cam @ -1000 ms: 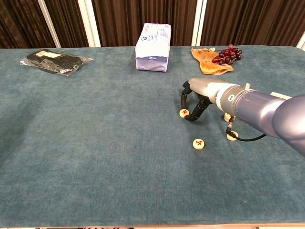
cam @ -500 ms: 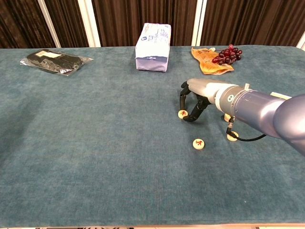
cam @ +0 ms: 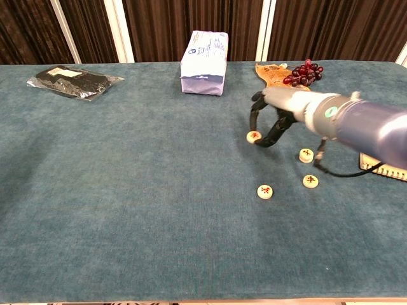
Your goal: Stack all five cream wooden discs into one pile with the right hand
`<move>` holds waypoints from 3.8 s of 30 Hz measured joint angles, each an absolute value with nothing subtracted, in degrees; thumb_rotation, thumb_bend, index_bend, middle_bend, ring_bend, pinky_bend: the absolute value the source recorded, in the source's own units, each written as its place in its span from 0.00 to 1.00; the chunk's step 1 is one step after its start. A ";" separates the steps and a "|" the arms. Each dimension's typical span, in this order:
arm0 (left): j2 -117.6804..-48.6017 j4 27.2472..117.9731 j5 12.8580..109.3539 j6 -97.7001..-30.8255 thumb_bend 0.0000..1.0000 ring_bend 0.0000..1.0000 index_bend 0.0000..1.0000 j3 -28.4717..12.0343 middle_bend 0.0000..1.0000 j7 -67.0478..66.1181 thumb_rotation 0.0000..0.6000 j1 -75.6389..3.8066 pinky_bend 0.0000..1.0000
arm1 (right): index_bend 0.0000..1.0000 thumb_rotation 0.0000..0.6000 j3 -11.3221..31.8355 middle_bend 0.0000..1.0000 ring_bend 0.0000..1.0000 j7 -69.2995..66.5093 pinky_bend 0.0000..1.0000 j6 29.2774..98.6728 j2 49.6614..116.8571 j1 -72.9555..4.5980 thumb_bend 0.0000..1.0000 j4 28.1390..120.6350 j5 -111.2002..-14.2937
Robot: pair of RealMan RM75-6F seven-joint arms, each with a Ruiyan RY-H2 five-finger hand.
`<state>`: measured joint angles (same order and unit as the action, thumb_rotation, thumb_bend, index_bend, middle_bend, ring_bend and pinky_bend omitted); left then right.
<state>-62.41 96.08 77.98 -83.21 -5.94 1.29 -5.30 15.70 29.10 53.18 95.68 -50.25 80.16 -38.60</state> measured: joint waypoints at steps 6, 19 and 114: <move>-62.46 96.13 78.00 -83.37 0.47 0.00 0.15 -5.92 0.00 1.14 1.00 -5.22 0.00 | 0.55 1.00 13.47 0.00 0.00 28.77 0.00 55.14 90.13 -47.00 0.41 85.91 -39.56; -62.60 96.18 78.02 -83.43 0.47 0.00 0.15 -5.85 0.00 0.69 1.00 -5.18 0.00 | 0.55 1.00 10.33 0.00 0.00 23.72 0.00 56.07 87.17 -42.40 0.41 86.32 -43.17; -62.42 96.67 77.38 -82.85 0.47 0.00 0.15 -5.82 0.00 0.34 1.00 -5.20 0.00 | 0.46 1.00 10.75 0.00 0.00 23.65 0.00 53.38 90.38 -41.90 0.41 80.78 -42.89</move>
